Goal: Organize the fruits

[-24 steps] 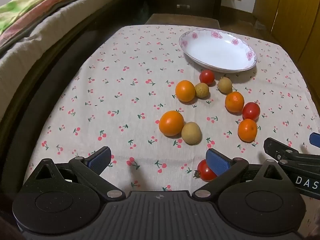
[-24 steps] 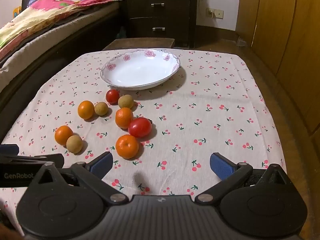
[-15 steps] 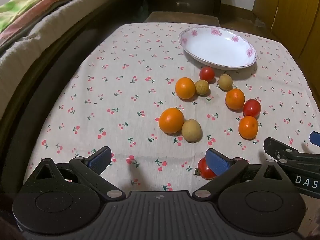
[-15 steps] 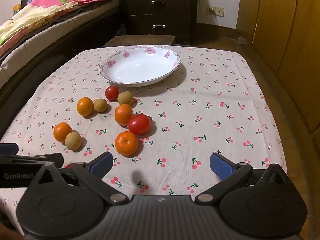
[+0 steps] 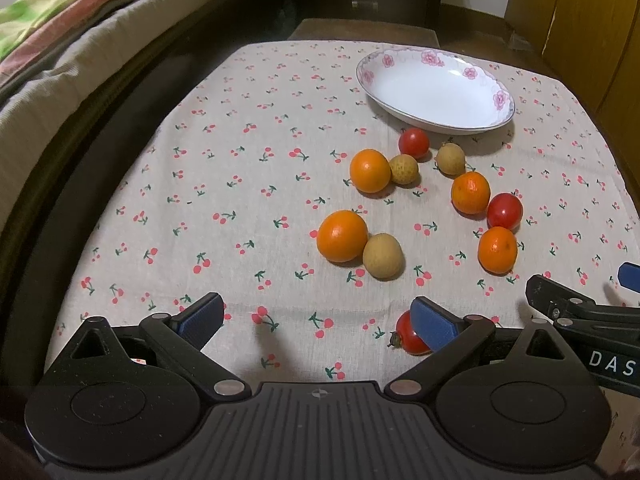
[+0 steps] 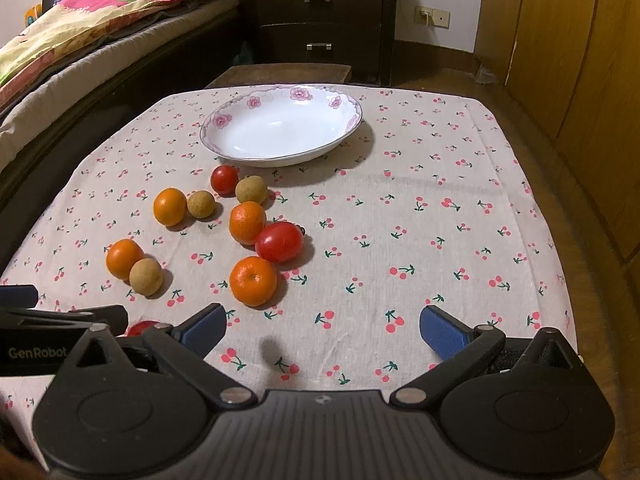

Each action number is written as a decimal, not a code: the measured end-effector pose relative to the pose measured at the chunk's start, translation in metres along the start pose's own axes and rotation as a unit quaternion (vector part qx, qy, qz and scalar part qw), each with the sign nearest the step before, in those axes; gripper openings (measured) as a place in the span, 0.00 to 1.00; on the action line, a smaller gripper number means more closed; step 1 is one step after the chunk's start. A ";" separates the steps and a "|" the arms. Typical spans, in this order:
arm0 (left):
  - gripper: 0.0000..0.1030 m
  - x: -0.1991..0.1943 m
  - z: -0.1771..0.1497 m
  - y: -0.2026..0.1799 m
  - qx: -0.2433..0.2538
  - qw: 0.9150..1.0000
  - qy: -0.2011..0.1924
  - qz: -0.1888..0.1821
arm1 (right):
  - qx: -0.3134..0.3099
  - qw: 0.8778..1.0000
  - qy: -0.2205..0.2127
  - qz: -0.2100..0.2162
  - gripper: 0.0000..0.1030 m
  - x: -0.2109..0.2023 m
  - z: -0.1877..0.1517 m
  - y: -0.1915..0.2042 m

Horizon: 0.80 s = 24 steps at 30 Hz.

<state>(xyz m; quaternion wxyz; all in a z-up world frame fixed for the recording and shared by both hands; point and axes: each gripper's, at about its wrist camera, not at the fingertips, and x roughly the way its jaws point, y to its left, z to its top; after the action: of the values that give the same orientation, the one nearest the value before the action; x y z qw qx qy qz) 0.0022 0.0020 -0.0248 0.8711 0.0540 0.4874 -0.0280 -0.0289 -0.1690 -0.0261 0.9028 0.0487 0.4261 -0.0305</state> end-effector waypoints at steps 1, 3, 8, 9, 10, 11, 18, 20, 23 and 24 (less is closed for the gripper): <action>0.98 0.000 0.000 0.000 0.000 1.000 0.001 0.000 | 0.001 1.000 0.000 0.001 1.00 0.000 0.000 0.000; 0.98 0.001 0.000 0.000 0.000 1.000 0.002 0.000 | 0.001 1.000 0.001 0.002 1.00 0.000 -0.001 0.000; 0.97 0.002 0.001 0.000 -0.001 1.000 0.006 -0.001 | 0.004 1.000 0.001 0.008 1.00 0.001 0.000 0.000; 0.97 0.002 0.001 0.000 -0.001 1.000 0.007 -0.002 | 0.005 1.000 0.002 0.008 1.00 0.001 0.000 0.000; 0.97 0.002 0.001 0.000 -0.001 1.000 0.008 -0.002 | 0.010 1.000 0.003 0.016 1.00 0.002 0.000 0.000; 0.97 0.002 0.001 0.000 -0.002 1.000 0.008 -0.002 | 0.014 1.000 0.005 0.021 1.00 0.002 0.000 0.000; 0.97 0.005 0.002 0.000 -0.003 1.000 0.013 -0.002 | 0.013 1.000 0.010 0.026 0.99 0.003 0.001 0.001; 0.97 0.005 0.002 0.001 -0.004 1.000 0.015 -0.004 | 0.013 0.999 0.012 0.028 0.98 0.003 0.001 0.001; 0.96 0.006 0.002 0.001 -0.006 1.000 0.016 -0.005 | 0.010 0.999 0.014 0.027 0.97 0.004 0.001 0.001; 0.96 0.006 0.002 0.001 -0.007 1.000 0.016 -0.006 | 0.010 0.999 0.014 0.027 0.97 0.003 0.001 0.001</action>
<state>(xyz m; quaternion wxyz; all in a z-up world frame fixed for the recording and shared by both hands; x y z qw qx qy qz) 0.0073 0.0026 -0.0289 0.8635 0.0459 0.5015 -0.0288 -0.0259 -0.1682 -0.0280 0.8968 0.0695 0.4368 -0.0093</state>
